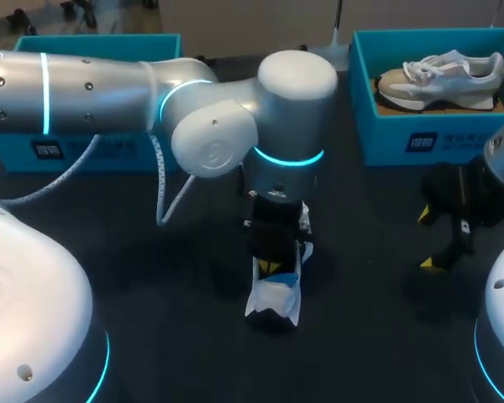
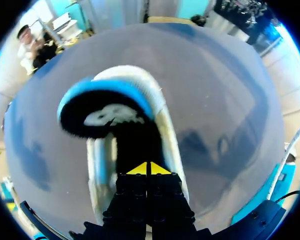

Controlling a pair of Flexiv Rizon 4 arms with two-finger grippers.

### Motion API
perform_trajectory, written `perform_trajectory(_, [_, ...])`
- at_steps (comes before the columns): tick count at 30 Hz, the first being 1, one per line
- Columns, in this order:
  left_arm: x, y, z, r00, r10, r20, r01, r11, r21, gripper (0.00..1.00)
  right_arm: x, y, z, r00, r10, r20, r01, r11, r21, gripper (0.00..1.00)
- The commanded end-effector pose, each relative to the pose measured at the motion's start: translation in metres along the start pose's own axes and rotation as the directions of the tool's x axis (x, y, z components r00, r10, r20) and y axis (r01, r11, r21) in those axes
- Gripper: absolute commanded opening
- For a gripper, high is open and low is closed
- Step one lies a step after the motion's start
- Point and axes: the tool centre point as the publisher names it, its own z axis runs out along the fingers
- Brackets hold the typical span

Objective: Take the shoe out of the shoebox, open the shoe tongue, remove and reinsert the insole, then place the shoe into the shoebox

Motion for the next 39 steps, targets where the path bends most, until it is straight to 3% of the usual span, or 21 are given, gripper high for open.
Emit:
perform_trajectory(1, [-0.008, -0.002, 0.007, 0.991, 0.022, -0.132, -0.019, 0.999, 0.025, 0.00, 0.001, 0.000, 0.001, 1.000, 0.001, 0.003, -0.001, 1.000, 0.003, 1.00])
perform_trajectory(5, [-0.005, -0.007, 0.025, 0.983, 0.048, -0.178, -0.040, 0.998, 0.049, 0.00, 0.001, 0.000, 0.001, 1.000, 0.001, 0.003, -0.001, 1.000, 0.003, 1.00])
perform_trajectory(9, [-0.006, -0.002, 0.056, 0.987, 0.012, -0.158, -0.006, 0.999, 0.044, 0.00, 0.001, 0.000, 0.001, 1.000, 0.001, 0.003, -0.001, 1.000, 0.003, 1.00])
perform_trajectory(13, [-0.002, 0.014, 0.070, 0.991, -0.058, -0.121, 0.054, 0.998, -0.035, 0.00, 0.001, 0.000, 0.001, 1.000, 0.001, 0.003, -0.001, 1.000, 0.003, 1.00])
perform_trajectory(23, [0.010, 0.055, 0.058, 0.976, -0.218, 0.018, 0.217, 0.955, -0.204, 0.00, 0.001, 0.000, 0.001, 1.000, 0.001, 0.003, -0.001, 1.000, 0.003, 1.00])
perform_trajectory(27, [0.008, 0.053, 0.042, 0.976, -0.202, 0.076, 0.211, 0.968, -0.135, 0.00, 0.001, 0.000, 0.001, 1.000, 0.001, 0.003, -0.001, 1.000, 0.003, 1.00])
perform_trajectory(33, [-0.003, 0.021, -0.007, 0.972, -0.191, 0.138, 0.178, 0.979, 0.096, 0.00, 0.001, 0.000, 0.001, 1.000, 0.001, 0.003, -0.001, 1.000, 0.003, 1.00])
perform_trajectory(39, [-0.004, 0.000, -0.053, 0.965, -0.155, 0.213, 0.113, 0.974, 0.195, 0.00, 0.001, 0.000, 0.001, 1.000, 0.001, 0.003, -0.001, 1.000, 0.003, 1.00])
